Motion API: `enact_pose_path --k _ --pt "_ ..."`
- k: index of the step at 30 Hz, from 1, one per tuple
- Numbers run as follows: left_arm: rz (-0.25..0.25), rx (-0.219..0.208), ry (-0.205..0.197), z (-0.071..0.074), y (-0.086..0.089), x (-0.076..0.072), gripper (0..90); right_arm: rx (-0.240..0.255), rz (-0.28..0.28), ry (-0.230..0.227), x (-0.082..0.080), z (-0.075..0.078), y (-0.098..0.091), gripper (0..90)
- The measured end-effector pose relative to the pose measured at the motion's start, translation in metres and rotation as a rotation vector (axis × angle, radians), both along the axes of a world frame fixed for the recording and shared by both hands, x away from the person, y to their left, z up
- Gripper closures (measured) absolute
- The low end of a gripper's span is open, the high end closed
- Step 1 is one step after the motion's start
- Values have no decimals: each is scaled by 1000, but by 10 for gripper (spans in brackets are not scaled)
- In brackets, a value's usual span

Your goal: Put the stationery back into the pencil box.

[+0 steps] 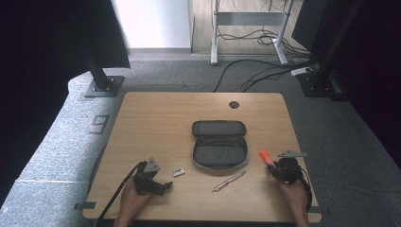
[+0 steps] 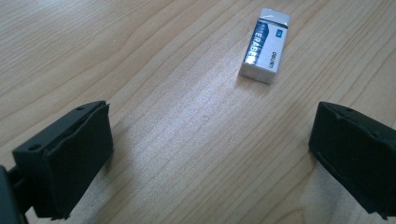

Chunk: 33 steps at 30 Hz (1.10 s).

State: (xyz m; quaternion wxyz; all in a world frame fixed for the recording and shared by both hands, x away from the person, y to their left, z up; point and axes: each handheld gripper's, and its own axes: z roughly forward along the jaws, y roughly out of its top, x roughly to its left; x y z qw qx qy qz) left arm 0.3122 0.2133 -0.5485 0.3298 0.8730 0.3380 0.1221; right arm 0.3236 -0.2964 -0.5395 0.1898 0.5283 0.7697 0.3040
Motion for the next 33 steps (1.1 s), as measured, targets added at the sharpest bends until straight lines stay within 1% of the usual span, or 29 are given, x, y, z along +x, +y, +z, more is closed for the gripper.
enact_pose_path --k 3,7,10,15,28,33 --pt "0 0 0 0 0 0 0 -2 2 3 -1 0 0 651" --pt "0 0 0 0 0 0 0 15 6 6 -1 0 -2 652" --pt "0 0 0 0 0 0 0 17 10 8 -1 1 -2 653" --pt "0 0 0 0 0 0 0 21 18 -6 -2 5 -2 653" --pt "-1 -1 0 0 0 0 0 50 59 -51 -4 31 3 654" --pt "0 0 0 0 0 0 0 74 85 -69 -2 44 7 653"
